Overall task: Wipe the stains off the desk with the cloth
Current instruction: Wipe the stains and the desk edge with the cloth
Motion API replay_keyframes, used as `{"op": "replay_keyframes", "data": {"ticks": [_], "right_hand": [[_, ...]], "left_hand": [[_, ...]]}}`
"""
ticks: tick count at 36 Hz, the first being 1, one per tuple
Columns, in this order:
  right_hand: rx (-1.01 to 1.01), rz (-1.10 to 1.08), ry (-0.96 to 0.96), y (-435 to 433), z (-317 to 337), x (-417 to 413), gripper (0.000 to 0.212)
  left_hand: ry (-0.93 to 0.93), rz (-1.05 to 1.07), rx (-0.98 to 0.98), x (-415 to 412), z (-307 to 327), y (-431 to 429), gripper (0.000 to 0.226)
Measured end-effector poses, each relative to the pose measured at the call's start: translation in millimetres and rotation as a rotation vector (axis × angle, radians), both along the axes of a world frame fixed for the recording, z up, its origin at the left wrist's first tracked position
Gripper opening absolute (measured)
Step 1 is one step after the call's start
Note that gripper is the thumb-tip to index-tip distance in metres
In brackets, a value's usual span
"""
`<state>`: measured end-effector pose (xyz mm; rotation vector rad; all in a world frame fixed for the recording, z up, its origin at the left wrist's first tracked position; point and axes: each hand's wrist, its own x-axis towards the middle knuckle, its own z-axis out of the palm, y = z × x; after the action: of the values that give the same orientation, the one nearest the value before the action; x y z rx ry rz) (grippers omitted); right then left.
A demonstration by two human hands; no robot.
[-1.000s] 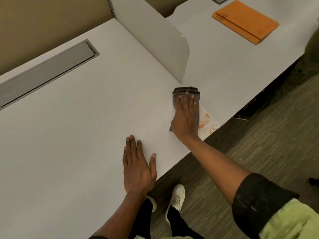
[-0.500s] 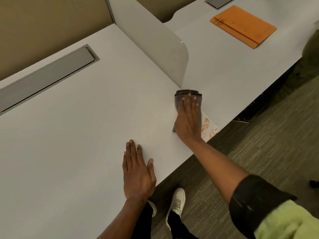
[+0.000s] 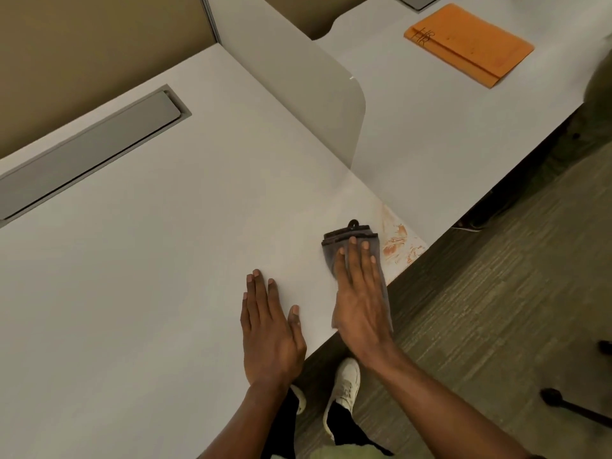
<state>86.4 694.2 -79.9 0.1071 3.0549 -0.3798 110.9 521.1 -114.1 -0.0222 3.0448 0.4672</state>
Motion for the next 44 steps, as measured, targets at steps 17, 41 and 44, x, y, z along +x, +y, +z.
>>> {"op": "replay_keyframes", "data": {"ticks": [17, 41, 44], "right_hand": [[-0.018, 0.006, -0.03, 1.1, 16.5, -13.0, 0.103], [-0.085, 0.153, 0.077, 4.6, -0.6, -4.1, 0.085], [-0.092, 0.204, 0.054, 2.4, -5.4, 26.4, 0.085]], "left_hand": [[-0.011, -0.008, 0.009, 0.4, 2.5, 0.1, 0.068], [-0.026, 0.0, 0.005, 1.4, 4.2, 2.1, 0.068], [-0.029, 0.008, -0.003, 1.4, 2.9, 2.1, 0.069]]}}
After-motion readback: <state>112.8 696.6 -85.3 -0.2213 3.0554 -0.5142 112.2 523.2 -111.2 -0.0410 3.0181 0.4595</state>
